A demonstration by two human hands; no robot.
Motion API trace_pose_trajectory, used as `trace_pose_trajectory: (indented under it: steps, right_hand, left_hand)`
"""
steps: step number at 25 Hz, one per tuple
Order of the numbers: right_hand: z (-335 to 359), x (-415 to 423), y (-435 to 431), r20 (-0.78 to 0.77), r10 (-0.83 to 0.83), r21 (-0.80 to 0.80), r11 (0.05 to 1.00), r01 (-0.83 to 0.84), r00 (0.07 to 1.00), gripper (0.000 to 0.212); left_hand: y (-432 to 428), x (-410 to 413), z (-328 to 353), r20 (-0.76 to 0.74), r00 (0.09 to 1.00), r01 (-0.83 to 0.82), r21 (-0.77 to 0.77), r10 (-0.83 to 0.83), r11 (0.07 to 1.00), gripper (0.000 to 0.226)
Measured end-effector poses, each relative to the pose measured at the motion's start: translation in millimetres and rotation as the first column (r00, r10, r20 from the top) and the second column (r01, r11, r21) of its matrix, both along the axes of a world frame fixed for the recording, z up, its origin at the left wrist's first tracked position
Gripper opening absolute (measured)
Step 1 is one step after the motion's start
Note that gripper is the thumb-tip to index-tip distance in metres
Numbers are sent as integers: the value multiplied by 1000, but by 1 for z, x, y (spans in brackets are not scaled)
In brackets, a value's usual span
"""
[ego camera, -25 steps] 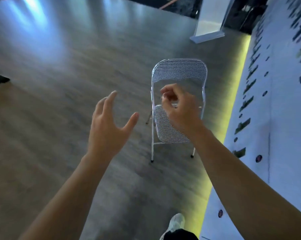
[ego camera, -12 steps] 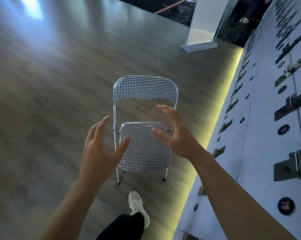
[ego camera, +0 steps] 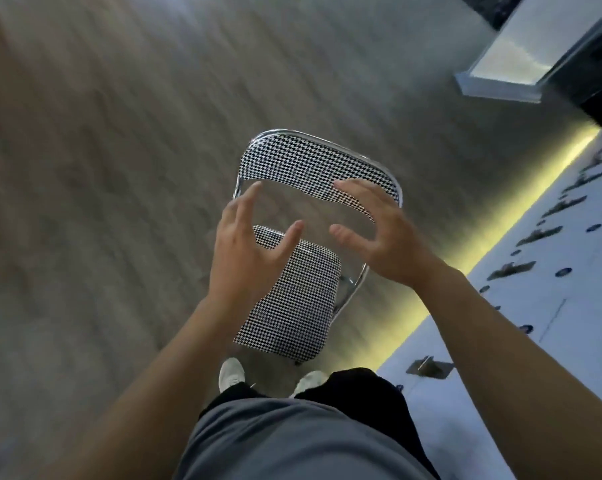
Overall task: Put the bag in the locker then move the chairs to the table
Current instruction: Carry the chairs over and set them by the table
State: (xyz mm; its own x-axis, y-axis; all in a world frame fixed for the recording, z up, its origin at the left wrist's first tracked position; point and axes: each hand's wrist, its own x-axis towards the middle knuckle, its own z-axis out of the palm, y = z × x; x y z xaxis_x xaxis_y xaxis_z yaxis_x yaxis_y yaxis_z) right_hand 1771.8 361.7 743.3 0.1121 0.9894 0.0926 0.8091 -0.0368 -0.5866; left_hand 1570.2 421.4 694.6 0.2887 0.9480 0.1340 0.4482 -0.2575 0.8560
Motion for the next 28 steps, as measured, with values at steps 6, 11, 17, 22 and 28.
trace_pose_trajectory:
  steps: [6,11,17,22,28]
  right_hand:
    - [-50,80,109,-36,357,-126,925,-358,934,69]
    - [-75,136,198,-159,650,-90,740,-667,743,66]
    - [-59,164,242,-266,810,-35,534,-845,523,67]
    - [-46,162,248,-232,917,-25,328,-944,325,63]
    - [-55,182,251,-131,968,-50,210,-976,215,65]
  left_hand:
    - [24,75,-35,-130,904,-419,-85,407,904,80]
    - [7,167,-49,-309,627,-777,-170,715,607,82]
    - [-37,260,-42,-349,253,-962,-186,902,198,94]
    - [-48,343,-41,-227,-157,-946,-246,961,-213,83]
    - [-33,437,-66,-199,-300,-800,-480,933,-360,88]
